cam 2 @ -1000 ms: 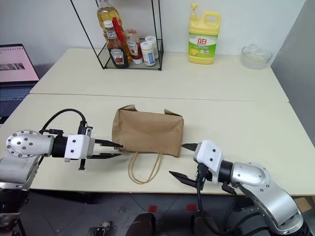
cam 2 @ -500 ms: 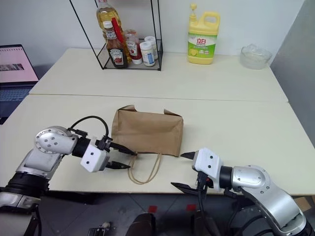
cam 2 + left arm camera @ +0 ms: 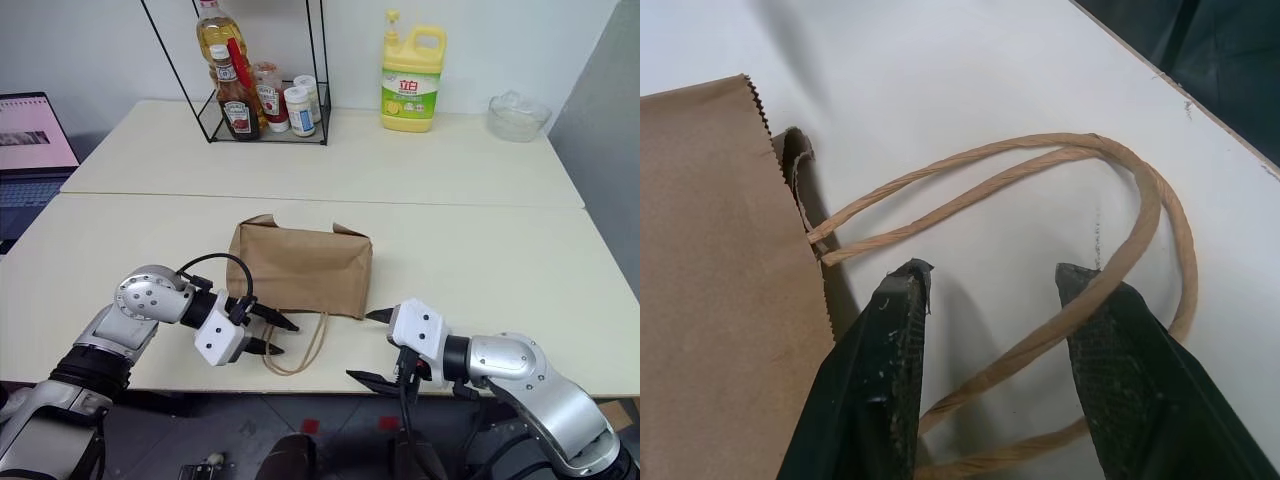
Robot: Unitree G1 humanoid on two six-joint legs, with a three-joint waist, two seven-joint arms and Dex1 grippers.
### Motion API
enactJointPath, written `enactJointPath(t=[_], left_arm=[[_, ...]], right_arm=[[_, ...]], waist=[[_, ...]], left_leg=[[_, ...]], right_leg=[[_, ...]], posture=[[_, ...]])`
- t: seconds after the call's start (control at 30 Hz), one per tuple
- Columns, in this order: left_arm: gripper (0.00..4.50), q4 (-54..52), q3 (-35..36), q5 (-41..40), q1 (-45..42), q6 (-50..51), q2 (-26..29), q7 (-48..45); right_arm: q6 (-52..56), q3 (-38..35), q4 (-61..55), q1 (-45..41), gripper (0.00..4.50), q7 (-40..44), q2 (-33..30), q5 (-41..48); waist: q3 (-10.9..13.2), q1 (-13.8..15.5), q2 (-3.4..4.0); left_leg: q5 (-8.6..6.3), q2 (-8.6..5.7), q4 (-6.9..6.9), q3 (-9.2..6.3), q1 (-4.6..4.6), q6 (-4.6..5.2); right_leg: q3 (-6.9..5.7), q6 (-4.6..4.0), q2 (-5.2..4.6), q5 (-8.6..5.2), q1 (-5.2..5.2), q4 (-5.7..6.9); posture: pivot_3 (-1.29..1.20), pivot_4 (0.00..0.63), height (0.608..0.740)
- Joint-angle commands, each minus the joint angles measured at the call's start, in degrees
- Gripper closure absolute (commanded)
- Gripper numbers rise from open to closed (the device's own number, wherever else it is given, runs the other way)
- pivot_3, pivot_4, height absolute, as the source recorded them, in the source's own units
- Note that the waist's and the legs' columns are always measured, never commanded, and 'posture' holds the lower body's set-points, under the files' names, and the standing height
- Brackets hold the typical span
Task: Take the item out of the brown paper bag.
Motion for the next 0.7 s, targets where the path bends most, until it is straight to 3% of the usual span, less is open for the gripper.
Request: enactJointPath(t=[0.03, 0.17, 0.2, 0.53, 0.7], left_arm=[[3.21, -2.4, 0.2, -2.1, -0.4, 2.4, 0.1, 0.8], [4.40, -4.7, 0.7, -4.0, 0.1, 6.5, 0.3, 1.1], [4.48, -5.9, 0.9, -4.8, 0.3, 8.2, 0.3, 1.1], [4.48, -18.9, 5.5, -16.8, -2.5, 43.4, -1.7, 7.8], [4.48, -20.0, 7.1, -18.4, -4.3, 50.9, -2.2, 8.0]], right_arm=[[-0.6, -0.1, -1.6, -0.8, 0.00, 0.2, -0.1, 0.4], [-0.8, 0.4, -1.5, -1.2, 0.00, 0.5, -0.2, 0.1], [-1.0, 0.5, -1.5, -1.3, 0.00, 0.7, -0.4, -0.1], [-8.0, 5.3, 1.4, -4.0, 0.00, 6.2, -4.2, -6.4], [-13.9, 9.3, 4.9, -7.4, 0.00, 9.9, -4.7, -11.5]], waist=[[0.0, 0.0, 0.00], [0.0, 0.0, 0.00], [0.0, 0.0, 0.00], [0.0, 0.0, 0.00], [0.0, -0.1, 0.00]], left_leg=[[0.00, 0.00, 0.00, 0.00, 0.00, 0.00], [0.00, 0.00, 0.00, 0.00, 0.01, 0.00], [0.00, 0.00, 0.00, 0.00, 0.01, 0.00], [0.00, 0.00, 0.01, -0.02, 0.02, 0.00], [0.00, -0.01, 0.01, -0.03, 0.04, 0.00]], right_leg=[[0.00, 0.00, 0.00, 0.00, 0.00, 0.00], [0.00, 0.00, 0.00, 0.00, 0.01, 0.00], [0.00, 0.00, 0.00, 0.00, 0.01, 0.00], [-0.01, 0.01, 0.00, -0.01, 0.05, -0.02], [-0.02, 0.01, 0.00, -0.01, 0.04, -0.03]], posture=[[0.00, 0.150, 0.740], [0.00, 0.150, 0.740], [0.00, 0.150, 0.740], [0.00, 0.150, 0.740], [0.00, 0.150, 0.740]])
